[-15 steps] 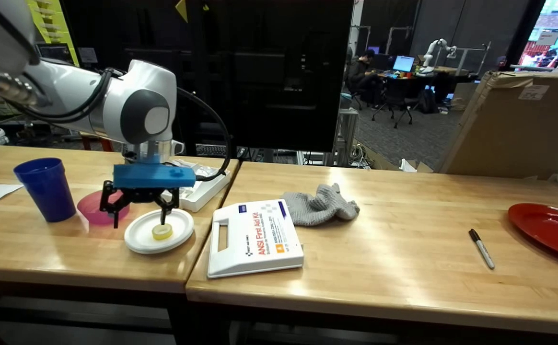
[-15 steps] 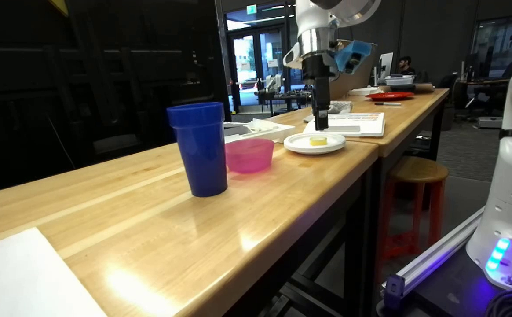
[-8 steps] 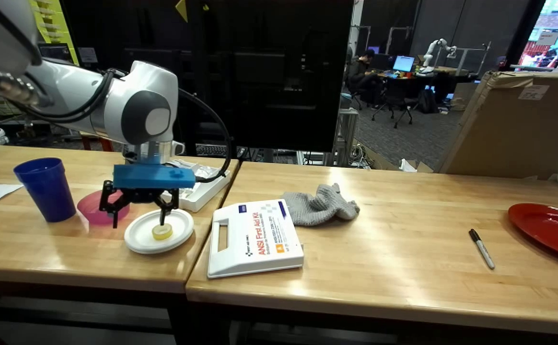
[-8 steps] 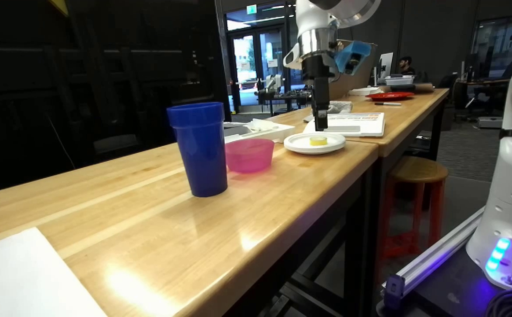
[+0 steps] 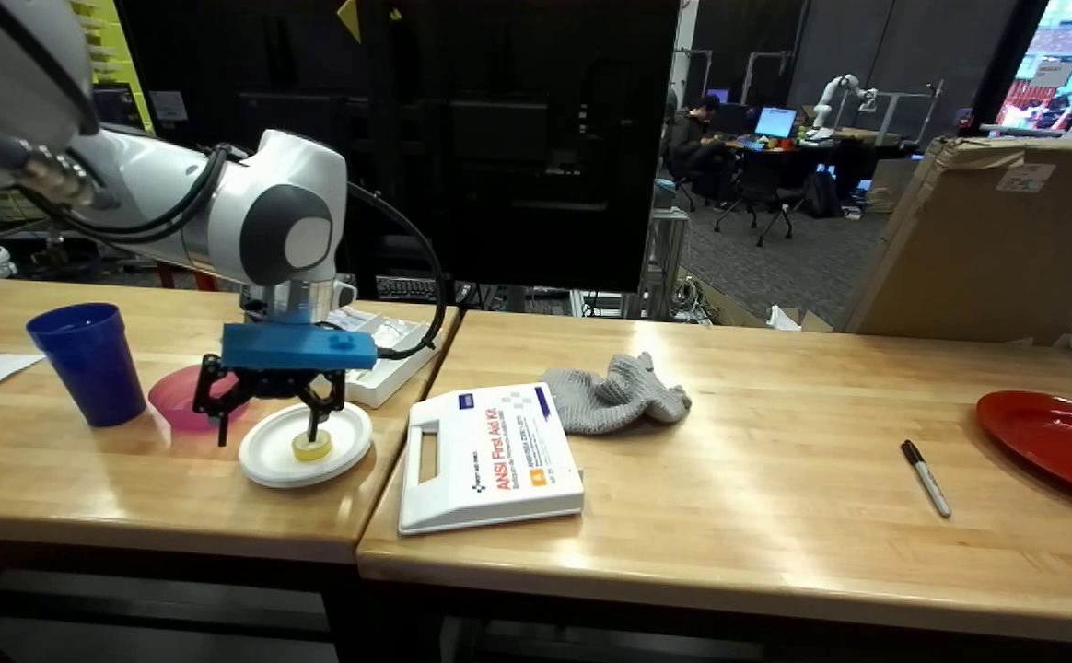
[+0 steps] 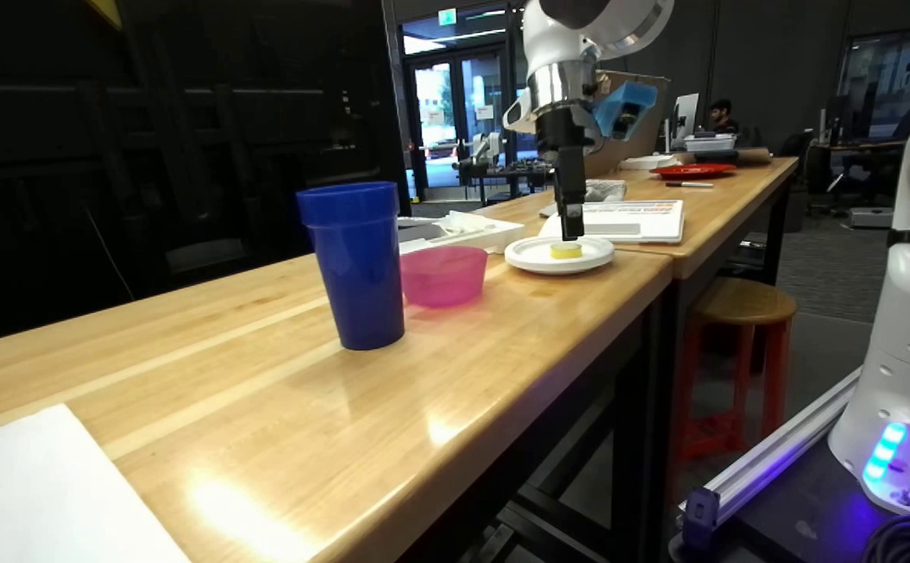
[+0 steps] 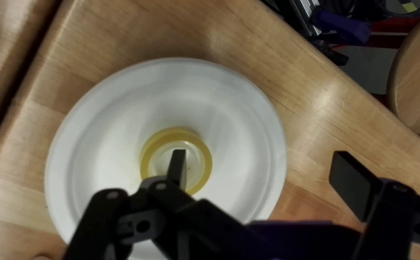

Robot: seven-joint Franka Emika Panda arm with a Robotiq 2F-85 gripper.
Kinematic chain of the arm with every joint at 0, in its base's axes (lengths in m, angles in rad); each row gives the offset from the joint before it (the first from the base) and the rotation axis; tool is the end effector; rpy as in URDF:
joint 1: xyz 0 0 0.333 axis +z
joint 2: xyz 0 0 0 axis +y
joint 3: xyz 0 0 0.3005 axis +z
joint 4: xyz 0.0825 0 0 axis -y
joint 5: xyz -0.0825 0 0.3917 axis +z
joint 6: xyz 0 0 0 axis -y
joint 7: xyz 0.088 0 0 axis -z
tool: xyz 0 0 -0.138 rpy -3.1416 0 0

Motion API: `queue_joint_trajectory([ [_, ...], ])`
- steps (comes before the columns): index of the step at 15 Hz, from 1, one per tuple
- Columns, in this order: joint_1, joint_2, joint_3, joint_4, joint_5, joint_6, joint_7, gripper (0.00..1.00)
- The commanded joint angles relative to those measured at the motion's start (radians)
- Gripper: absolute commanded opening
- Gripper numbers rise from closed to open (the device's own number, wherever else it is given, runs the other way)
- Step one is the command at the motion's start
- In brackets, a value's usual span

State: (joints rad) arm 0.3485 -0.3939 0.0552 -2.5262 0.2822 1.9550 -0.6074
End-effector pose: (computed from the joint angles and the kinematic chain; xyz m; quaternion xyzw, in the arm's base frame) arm 0.3586 0.1806 0.3545 -0.8963 -0.4194 0.0749 0.1232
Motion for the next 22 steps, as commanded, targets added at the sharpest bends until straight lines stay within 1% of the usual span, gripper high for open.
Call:
queue_joint_trajectory([
  [1, -0.016, 0.000, 0.015, 0.002, 0.006, -0.004, -0.004, 1.00],
  [22, -0.016, 0.049, 0.024, 0.021, 0.004, 0.001, -0.029, 1.00],
])
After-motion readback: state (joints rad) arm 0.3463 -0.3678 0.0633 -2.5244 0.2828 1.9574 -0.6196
